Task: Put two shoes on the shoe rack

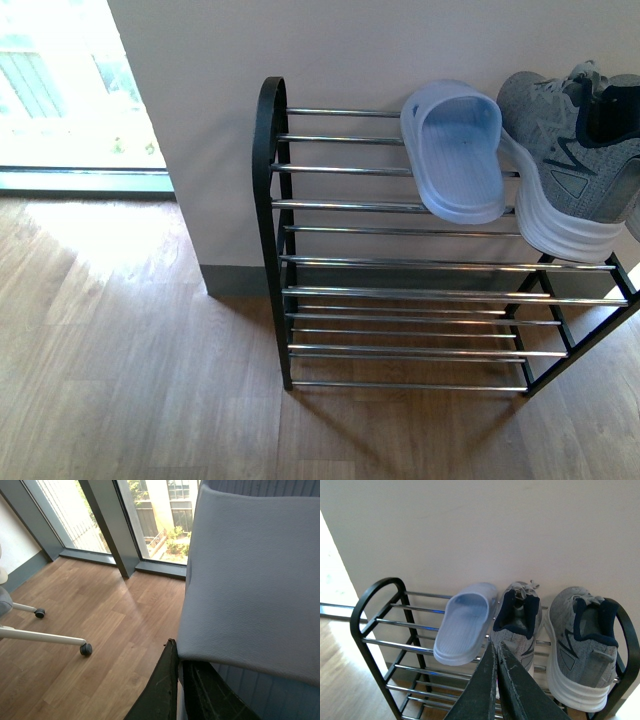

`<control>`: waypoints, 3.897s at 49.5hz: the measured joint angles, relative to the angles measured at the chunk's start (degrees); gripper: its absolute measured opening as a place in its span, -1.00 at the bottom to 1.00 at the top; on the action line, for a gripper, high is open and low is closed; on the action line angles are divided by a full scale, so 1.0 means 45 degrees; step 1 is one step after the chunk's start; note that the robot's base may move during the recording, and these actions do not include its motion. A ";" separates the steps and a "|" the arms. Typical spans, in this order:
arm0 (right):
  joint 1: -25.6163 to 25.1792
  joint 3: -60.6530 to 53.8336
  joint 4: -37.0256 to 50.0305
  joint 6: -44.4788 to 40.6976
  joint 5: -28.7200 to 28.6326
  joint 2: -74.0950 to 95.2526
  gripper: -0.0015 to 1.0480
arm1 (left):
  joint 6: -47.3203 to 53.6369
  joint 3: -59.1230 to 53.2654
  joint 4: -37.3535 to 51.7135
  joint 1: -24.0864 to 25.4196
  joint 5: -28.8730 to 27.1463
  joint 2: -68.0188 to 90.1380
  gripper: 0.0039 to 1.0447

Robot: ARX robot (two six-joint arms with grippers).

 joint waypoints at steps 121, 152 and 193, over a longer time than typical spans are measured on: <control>0.0010 -0.0019 -0.9054 0.0005 0.0000 -0.9389 0.82 | -0.6751 0.5581 0.0874 -0.2074 0.6751 0.8335 -0.97; 0.0010 -0.0019 -0.9054 0.0005 0.0000 -0.9389 0.82 | -0.6858 1.0938 0.0957 -0.3570 0.7791 1.5868 -0.97; 0.0010 -0.0019 -0.9054 0.0005 0.0000 -0.9394 0.82 | -0.6630 1.5888 -0.0685 -0.4794 0.8024 2.0424 -0.97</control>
